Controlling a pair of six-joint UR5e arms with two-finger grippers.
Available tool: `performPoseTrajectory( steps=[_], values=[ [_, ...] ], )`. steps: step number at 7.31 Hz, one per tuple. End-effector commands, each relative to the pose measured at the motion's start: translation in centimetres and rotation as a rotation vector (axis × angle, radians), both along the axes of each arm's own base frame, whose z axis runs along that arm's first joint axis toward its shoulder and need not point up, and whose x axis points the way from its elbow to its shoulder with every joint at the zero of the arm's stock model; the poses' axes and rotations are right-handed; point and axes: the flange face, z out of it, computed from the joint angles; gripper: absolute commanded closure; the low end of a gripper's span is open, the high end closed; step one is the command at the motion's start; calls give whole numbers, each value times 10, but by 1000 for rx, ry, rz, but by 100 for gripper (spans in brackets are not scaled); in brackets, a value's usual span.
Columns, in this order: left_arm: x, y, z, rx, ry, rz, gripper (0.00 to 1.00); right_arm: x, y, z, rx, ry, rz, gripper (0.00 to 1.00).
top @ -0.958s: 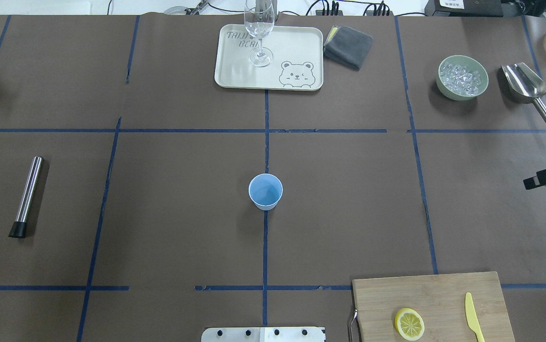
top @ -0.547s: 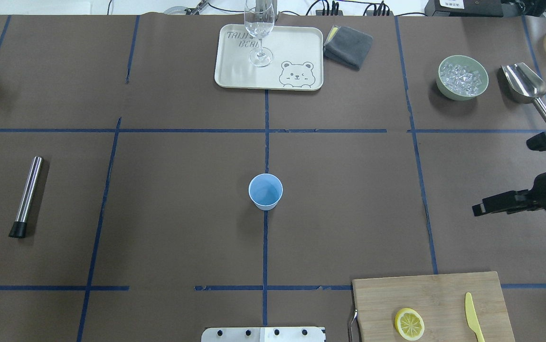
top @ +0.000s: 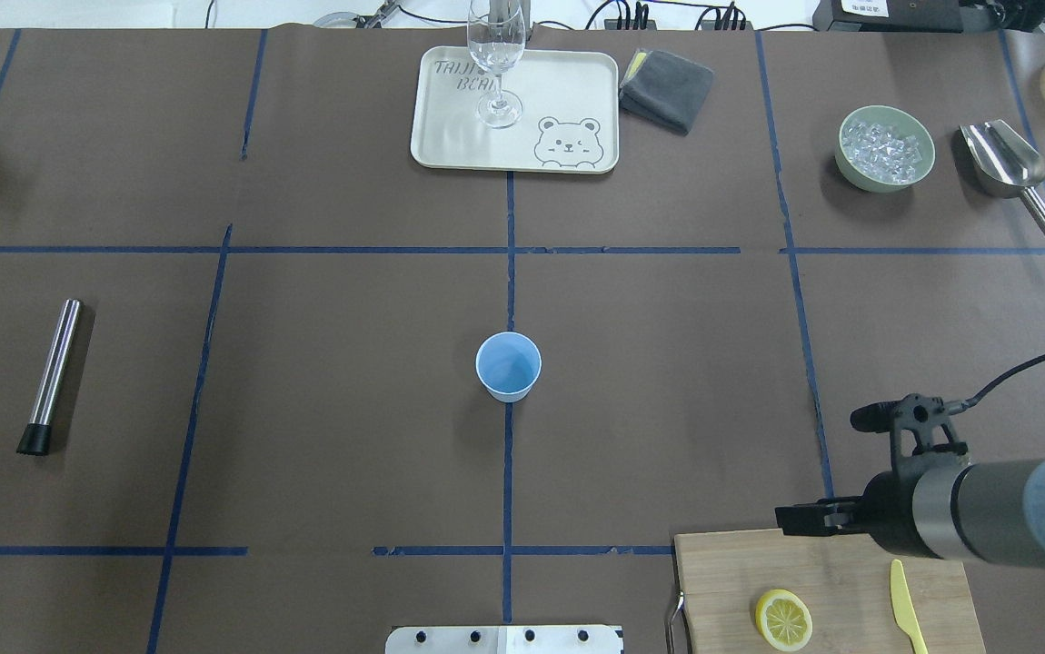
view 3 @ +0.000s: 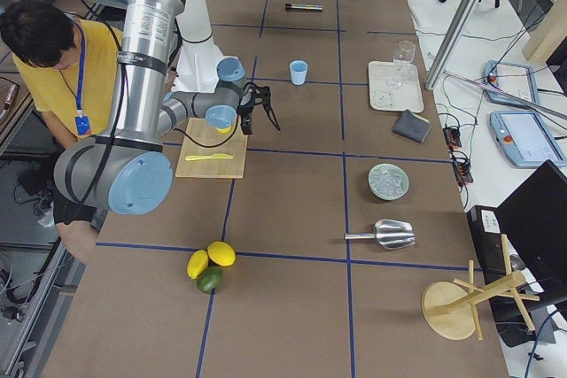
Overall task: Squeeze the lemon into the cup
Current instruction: 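Move the right gripper down to the lemon slice on the cutting board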
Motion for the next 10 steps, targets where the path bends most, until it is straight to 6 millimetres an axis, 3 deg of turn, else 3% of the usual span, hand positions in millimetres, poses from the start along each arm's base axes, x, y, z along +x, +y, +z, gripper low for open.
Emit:
performPoseTrajectory(
  steps=[1, 2, 3, 5, 10],
  values=[
    [0, 1, 3, 9, 1, 3, 0, -45, 45, -36, -51, 101, 12, 0],
    [0, 1, 1, 11, 1, 3, 0, -60, 53, -48, -38, 114, 33, 0],
    [0, 2, 2, 10, 1, 4, 0, -63, 61, -46, -62, 117, 43, 0],
    [1, 2, 2, 8, 16, 7, 0, -56, 70, -22, -95, 163, 54, 0],
    [2, 3, -2, 16, 24, 9, 0, -61, 89, -9, -160, 171, 72, 2]
  ],
)
